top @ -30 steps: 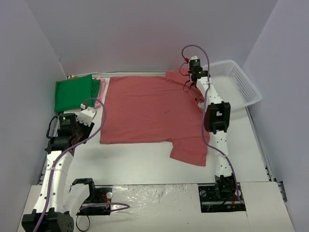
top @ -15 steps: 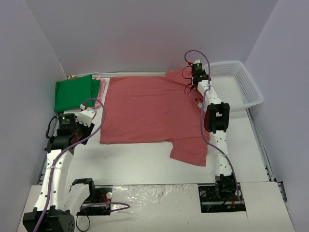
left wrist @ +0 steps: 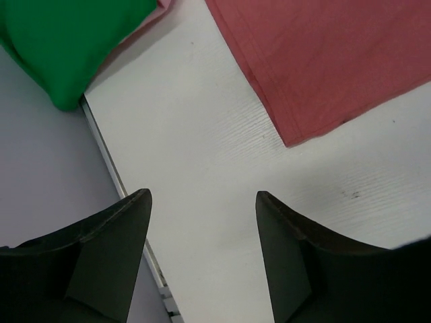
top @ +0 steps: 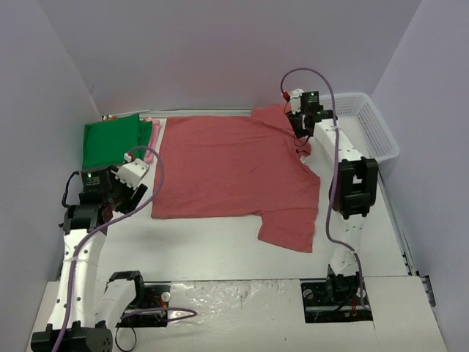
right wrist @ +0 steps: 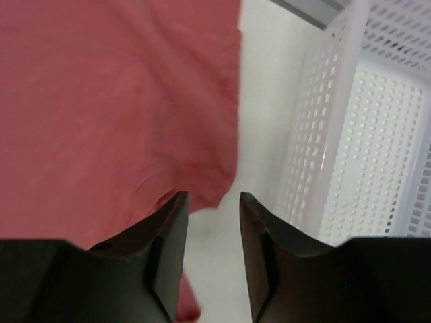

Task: Fold and stack the t-shirts
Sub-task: Flatten out the tshirt

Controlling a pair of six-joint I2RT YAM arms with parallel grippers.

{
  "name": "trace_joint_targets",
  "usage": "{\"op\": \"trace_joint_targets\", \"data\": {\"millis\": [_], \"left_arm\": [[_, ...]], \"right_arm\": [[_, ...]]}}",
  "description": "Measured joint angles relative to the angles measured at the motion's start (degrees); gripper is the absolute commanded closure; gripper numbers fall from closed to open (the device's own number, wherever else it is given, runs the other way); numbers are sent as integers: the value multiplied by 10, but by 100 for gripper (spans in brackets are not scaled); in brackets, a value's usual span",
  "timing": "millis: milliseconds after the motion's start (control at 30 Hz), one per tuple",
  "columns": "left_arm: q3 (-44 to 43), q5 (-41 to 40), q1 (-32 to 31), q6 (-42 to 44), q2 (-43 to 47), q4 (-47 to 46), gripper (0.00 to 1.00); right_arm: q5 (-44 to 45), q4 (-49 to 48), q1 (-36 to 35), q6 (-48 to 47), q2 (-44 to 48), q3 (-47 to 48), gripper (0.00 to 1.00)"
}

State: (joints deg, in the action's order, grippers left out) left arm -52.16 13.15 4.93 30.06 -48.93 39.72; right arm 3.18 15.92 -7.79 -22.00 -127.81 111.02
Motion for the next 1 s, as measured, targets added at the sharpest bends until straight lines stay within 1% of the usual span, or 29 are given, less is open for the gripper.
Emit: {"op": "trace_joint_targets", "data": {"millis": [67,200,300,367,433,533,600,800,1000], "left_arm": [[-21,14,-11,36,-1,14,38],[-18,34,-48,114,-7,39,36],[35,29,-93,161,-8,31,34],[77,27,-120,186,-10,28,29],[103,27,-141,203,-17,27,28],[125,20,-165,224,-36,0,28],[136,16,-176,240,-52,-25,29],[172,-2,-180,279,-113,-97,29],[184,-9,-180,304,-154,-132,31]], "right_arm": [[-50,18,-12,-2,91,-59,61],[-119,44,-37,-10,253,-176,57],[-146,72,-42,-19,340,-273,53],[-152,88,-36,-22,381,-334,51],[-159,97,-28,-22,416,-394,49],[-168,104,-12,-21,457,-459,46],[-174,109,6,-21,477,-474,45],[-192,97,68,-14,496,-475,43],[-203,96,96,-6,496,-475,42]]}}
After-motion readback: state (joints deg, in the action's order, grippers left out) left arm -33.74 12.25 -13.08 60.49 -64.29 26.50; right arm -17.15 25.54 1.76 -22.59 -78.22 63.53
